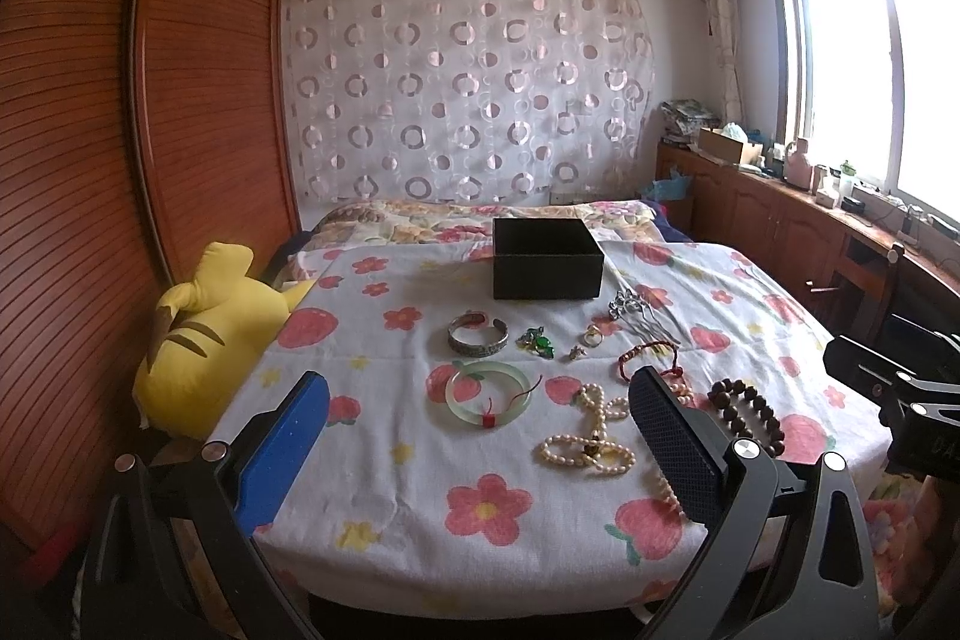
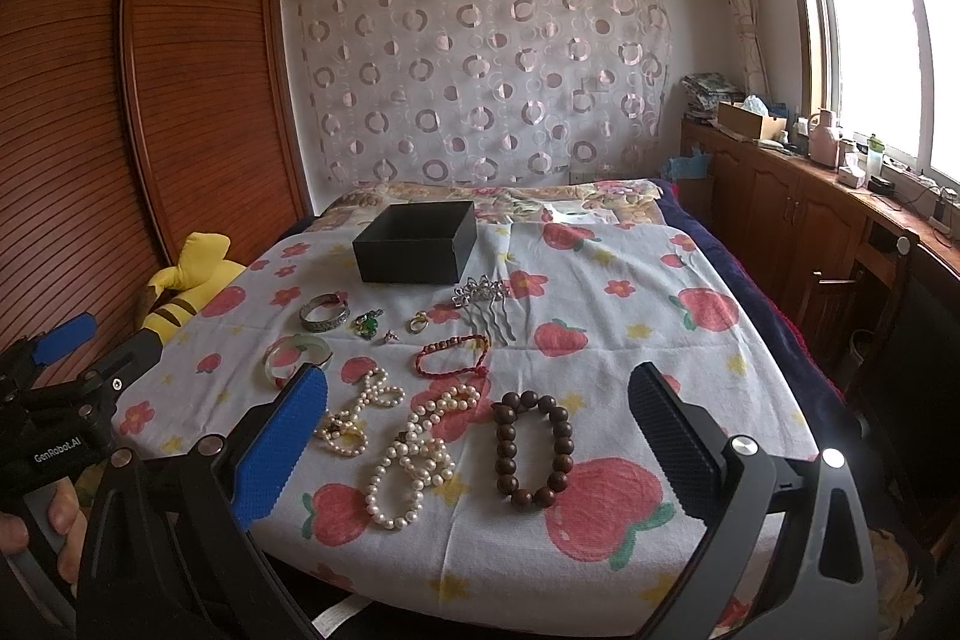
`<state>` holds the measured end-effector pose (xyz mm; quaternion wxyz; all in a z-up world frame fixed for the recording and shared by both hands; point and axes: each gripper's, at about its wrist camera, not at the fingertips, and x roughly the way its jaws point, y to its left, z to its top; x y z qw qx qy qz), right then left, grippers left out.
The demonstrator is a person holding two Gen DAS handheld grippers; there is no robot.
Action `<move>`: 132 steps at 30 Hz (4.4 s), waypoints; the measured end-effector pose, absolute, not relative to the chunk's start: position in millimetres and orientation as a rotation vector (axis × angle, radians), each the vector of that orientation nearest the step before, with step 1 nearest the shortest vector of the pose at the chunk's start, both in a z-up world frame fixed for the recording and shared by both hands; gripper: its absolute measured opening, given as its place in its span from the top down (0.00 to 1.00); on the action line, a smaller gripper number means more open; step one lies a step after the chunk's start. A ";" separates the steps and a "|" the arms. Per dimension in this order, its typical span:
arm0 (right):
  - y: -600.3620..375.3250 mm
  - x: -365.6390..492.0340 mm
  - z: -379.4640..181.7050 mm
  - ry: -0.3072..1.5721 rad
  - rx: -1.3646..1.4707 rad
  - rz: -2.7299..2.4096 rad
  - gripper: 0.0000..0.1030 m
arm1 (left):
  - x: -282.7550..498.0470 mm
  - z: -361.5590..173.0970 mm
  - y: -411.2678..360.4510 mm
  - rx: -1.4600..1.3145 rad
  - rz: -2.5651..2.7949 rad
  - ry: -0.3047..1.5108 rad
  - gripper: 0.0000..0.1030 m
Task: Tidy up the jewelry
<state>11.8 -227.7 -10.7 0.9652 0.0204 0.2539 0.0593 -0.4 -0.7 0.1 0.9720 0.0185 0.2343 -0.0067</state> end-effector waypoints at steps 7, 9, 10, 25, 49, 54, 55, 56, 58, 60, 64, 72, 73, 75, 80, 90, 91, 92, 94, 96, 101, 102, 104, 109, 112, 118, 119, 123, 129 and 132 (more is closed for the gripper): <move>-227.6 12.0 -10.6 0.512 0.040 0.120 0.02 | 1.0 0.3 -0.4 0.036 -0.012 0.470 0.06; -227.8 12.3 -10.9 0.512 0.041 0.119 0.02 | -0.9 0.2 -0.1 0.035 -0.012 0.470 0.06; -227.8 12.3 -10.9 0.512 0.041 0.119 0.02 | -0.9 0.2 -0.1 0.035 -0.013 0.470 0.06; -227.5 12.0 -10.8 0.511 0.041 0.120 0.02 | 2.4 0.0 -1.9 0.035 -0.013 0.470 0.06; -228.1 11.9 -10.7 0.512 0.040 0.124 0.02 | -1.8 0.3 0.2 0.033 -0.013 0.463 0.06; -225.8 14.4 -16.5 0.521 0.018 0.145 0.02 | 12.1 6.4 -0.7 0.030 -0.025 0.493 0.06; -226.0 15.3 -18.2 0.522 0.008 0.144 0.02 | 11.3 3.5 -0.7 0.029 -0.026 0.498 0.06; -229.5 15.5 -21.0 0.525 0.000 0.150 0.02 | 12.9 -3.1 2.4 0.023 -0.034 0.514 0.06; -234.0 18.3 -25.5 0.538 -0.014 0.173 0.05 | 21.4 -14.0 2.0 0.018 -0.042 0.535 0.06; -239.6 21.3 -31.5 0.556 -0.041 0.178 0.13 | 24.9 -21.6 13.7 0.012 -0.050 0.551 0.06; -250.5 32.1 -42.4 0.607 -0.073 0.199 0.22 | 40.2 -35.6 22.6 0.026 -0.077 0.597 0.06; -267.0 55.0 -67.3 0.696 -0.108 0.195 0.49 | 66.2 -59.6 17.0 0.056 -0.205 0.691 0.06; -268.5 58.2 -69.8 0.705 -0.113 0.195 0.49 | 70.7 -61.7 17.1 0.055 -0.219 0.701 0.06; -271.4 64.7 -74.6 0.721 -0.120 0.195 0.49 | 81.0 -65.0 17.0 0.062 -0.232 0.718 0.06; -273.6 81.4 -87.3 0.775 -0.134 0.206 0.56 | 111.0 -69.1 24.9 0.061 -0.254 0.758 0.15; -273.2 102.5 -92.5 0.830 -0.168 0.233 0.65 | 181.9 -92.3 40.8 0.073 -0.281 0.947 0.72; -274.4 104.7 -93.1 0.840 -0.165 0.238 0.66 | 186.1 -94.3 41.2 0.078 -0.279 0.961 0.78; -275.0 105.8 -93.7 0.847 -0.163 0.241 0.67 | 189.9 -95.9 41.4 0.087 -0.280 0.975 0.80; -277.1 108.7 -94.1 0.860 -0.160 0.244 0.69 | 193.4 -96.1 40.0 0.103 -0.284 0.982 0.80; -278.1 112.2 -95.2 0.876 -0.163 0.249 0.70 | 196.3 -96.4 38.9 0.114 -0.284 0.987 0.80; -272.8 122.7 -102.2 0.926 -0.184 0.274 0.71 | 197.2 -96.2 34.8 0.142 -0.284 0.990 0.80; -271.2 125.7 -104.1 0.936 -0.189 0.278 0.71 | 197.9 -96.3 34.2 0.148 -0.283 0.989 0.80; -269.4 131.3 -108.9 0.960 -0.197 0.278 0.71 | 198.5 -96.5 33.8 0.146 -0.283 0.990 0.80; -268.9 135.2 -110.2 0.970 -0.184 0.301 0.79 | 200.9 -97.6 35.1 0.152 -0.291 0.982 0.84; -266.5 135.8 -110.2 0.970 -0.194 0.307 0.86 | 202.8 -97.6 38.5 0.136 -0.308 0.981 0.93; -265.6 129.6 -95.6 0.903 -0.194 0.312 0.86 | 196.2 -86.4 37.6 0.159 -0.302 0.932 0.94; -264.7 128.4 -89.7 0.884 -0.198 0.310 0.86 | 194.6 -81.9 38.3 0.157 -0.299 0.917 0.94; -261.1 121.4 -61.3 0.805 -0.218 0.315 0.86 | 190.1 -55.7 40.6 0.144 -0.301 0.848 0.94; -254.4 121.8 -28.1 0.726 -0.235 0.330 0.86 | 190.1 -18.9 37.9 0.141 -0.302 0.766 0.94; -251.4 128.6 -14.4 0.697 -0.243 0.331 0.86 | 195.9 -4.0 35.7 0.137 -0.298 0.734 0.94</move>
